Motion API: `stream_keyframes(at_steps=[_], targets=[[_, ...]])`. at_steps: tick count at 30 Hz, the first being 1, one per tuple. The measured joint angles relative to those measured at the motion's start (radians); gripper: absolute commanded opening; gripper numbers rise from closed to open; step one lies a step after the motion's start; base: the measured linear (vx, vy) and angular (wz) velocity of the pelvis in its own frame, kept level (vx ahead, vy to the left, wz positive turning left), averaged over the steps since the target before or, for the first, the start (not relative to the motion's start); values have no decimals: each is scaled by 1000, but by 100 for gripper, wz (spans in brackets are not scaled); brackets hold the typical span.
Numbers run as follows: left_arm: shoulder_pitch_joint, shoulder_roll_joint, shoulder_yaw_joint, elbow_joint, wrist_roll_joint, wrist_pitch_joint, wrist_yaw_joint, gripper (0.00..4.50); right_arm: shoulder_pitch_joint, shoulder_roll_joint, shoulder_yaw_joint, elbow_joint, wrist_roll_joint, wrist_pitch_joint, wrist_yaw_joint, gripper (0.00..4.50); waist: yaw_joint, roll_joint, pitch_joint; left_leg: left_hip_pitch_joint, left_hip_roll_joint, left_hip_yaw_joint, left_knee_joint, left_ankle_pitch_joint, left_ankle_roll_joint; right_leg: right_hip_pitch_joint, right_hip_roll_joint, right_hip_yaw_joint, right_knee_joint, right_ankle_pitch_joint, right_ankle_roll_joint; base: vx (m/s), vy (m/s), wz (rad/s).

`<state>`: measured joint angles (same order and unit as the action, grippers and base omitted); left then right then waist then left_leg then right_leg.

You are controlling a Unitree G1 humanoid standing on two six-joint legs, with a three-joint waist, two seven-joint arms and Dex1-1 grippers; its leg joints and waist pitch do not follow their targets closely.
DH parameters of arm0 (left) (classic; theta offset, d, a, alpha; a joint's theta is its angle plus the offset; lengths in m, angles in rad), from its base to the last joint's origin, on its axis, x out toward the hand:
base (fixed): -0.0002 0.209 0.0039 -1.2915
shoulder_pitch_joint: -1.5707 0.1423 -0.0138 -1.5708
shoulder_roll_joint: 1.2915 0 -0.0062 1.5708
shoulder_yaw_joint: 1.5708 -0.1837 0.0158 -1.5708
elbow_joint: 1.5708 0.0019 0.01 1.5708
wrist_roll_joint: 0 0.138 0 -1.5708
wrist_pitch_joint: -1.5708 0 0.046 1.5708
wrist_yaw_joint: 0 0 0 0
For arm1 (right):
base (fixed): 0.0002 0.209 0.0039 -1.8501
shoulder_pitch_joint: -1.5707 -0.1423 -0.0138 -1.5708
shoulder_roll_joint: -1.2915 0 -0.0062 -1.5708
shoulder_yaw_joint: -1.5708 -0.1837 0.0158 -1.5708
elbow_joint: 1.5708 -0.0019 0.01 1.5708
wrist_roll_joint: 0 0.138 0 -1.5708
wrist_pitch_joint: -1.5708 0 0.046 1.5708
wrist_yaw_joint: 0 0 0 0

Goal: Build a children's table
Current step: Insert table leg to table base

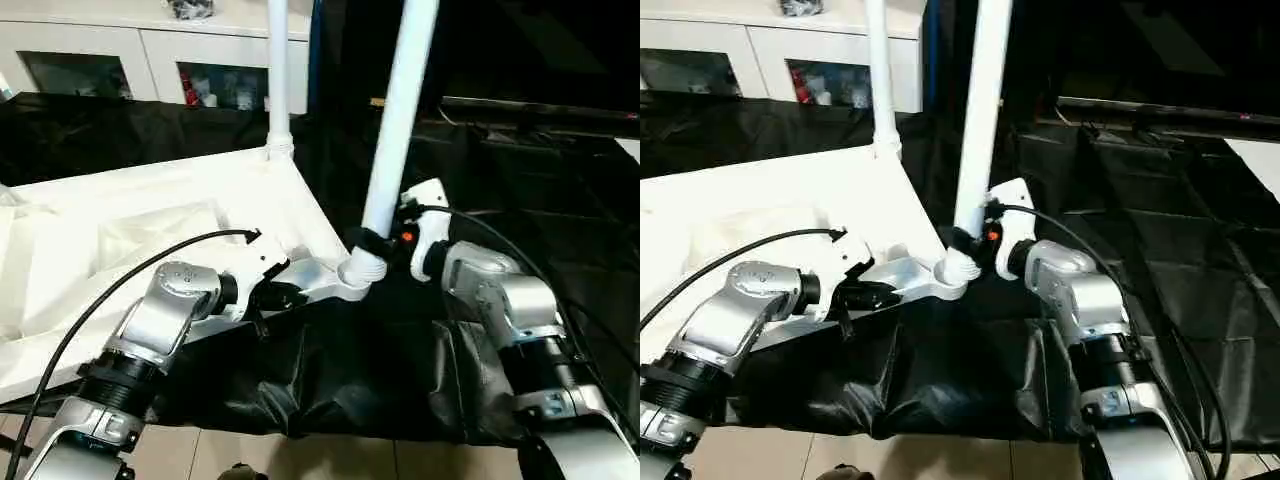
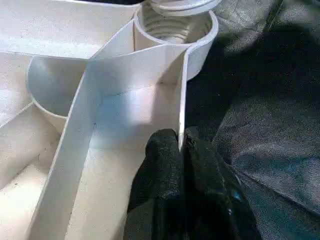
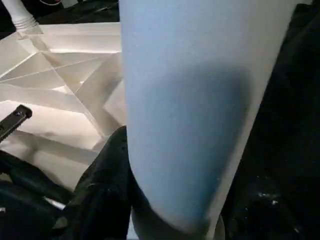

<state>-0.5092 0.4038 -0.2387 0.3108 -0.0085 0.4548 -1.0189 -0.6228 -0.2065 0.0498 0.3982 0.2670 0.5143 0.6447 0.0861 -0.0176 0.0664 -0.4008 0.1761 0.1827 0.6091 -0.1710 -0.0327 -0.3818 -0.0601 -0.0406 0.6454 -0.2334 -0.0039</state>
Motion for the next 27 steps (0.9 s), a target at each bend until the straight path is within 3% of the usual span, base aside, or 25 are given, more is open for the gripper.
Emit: stream_keyframes(at_steps=[21,27], targets=[[22,1,0,-24,-7,-12,21,0,-15,-1,47,49,-9,-43,75,190,-2,0,0,0,0,1,0,0,0,0,0,1,0,0,0,0,0,0],[35,0,0,-40,-8,-10,24,0,-19,38,-8,140,11,-109,64,190,-5,-1,0,0,0,1,0,0,0,-1,0,1,0,0,0,0,0,0]])
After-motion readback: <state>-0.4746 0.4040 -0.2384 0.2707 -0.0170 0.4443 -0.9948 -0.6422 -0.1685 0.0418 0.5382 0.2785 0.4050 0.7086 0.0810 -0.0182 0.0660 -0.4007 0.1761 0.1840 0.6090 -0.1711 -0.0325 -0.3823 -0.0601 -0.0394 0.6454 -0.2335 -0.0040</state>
